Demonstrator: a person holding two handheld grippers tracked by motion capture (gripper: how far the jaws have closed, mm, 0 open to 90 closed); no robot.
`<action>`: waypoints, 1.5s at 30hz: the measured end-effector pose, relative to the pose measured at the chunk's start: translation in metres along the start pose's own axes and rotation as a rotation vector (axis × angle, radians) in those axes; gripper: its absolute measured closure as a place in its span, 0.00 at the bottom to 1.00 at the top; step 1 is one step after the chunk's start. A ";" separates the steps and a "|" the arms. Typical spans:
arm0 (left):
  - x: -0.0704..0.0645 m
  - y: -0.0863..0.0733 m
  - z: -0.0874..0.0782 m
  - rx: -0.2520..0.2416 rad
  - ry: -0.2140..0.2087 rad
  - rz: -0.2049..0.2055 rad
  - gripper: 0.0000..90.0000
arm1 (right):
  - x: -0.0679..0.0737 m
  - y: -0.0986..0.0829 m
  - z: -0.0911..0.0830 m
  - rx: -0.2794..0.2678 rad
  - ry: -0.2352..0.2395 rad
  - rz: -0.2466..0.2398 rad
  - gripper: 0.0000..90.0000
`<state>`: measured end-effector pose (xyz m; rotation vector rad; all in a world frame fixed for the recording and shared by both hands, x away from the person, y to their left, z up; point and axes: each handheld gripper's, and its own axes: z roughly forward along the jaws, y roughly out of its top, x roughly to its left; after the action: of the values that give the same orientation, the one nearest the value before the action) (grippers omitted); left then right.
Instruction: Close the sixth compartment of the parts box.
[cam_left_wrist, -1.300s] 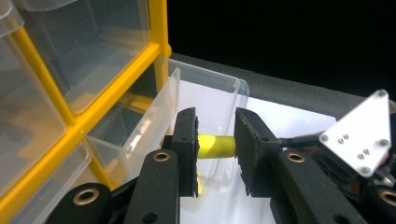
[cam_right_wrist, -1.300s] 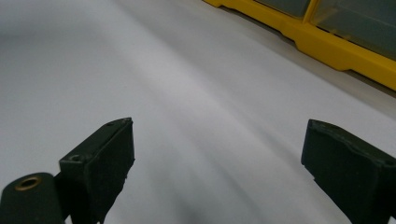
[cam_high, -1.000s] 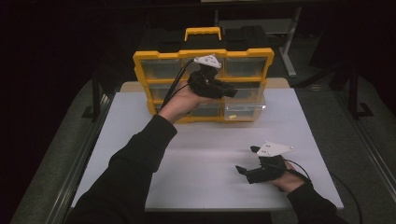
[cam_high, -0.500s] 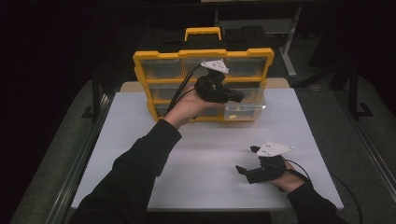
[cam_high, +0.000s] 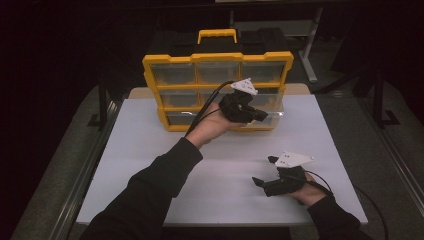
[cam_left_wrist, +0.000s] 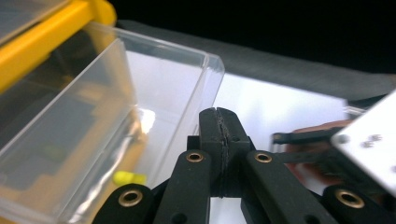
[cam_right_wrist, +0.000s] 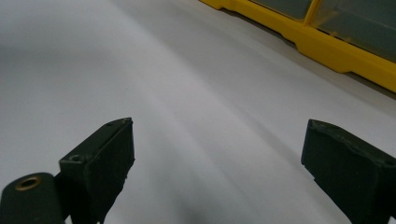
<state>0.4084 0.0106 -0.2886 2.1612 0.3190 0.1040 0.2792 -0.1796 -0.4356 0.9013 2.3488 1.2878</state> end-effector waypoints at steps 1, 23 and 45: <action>0.002 0.000 0.000 -0.006 -0.003 -0.005 1.00 | 0.000 0.000 0.000 -0.001 -0.001 -0.001 0.10; 0.043 0.011 0.007 -0.036 0.164 -0.042 1.00 | -0.001 -0.002 0.000 -0.003 0.011 0.002 0.10; 0.032 -0.009 -0.016 -0.052 0.162 -0.044 0.73 | 0.000 -0.002 -0.001 0.004 0.008 -0.002 0.10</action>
<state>0.4341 0.0369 -0.2879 2.0974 0.4525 0.2606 0.2777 -0.1807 -0.4367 0.8965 2.3585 1.2897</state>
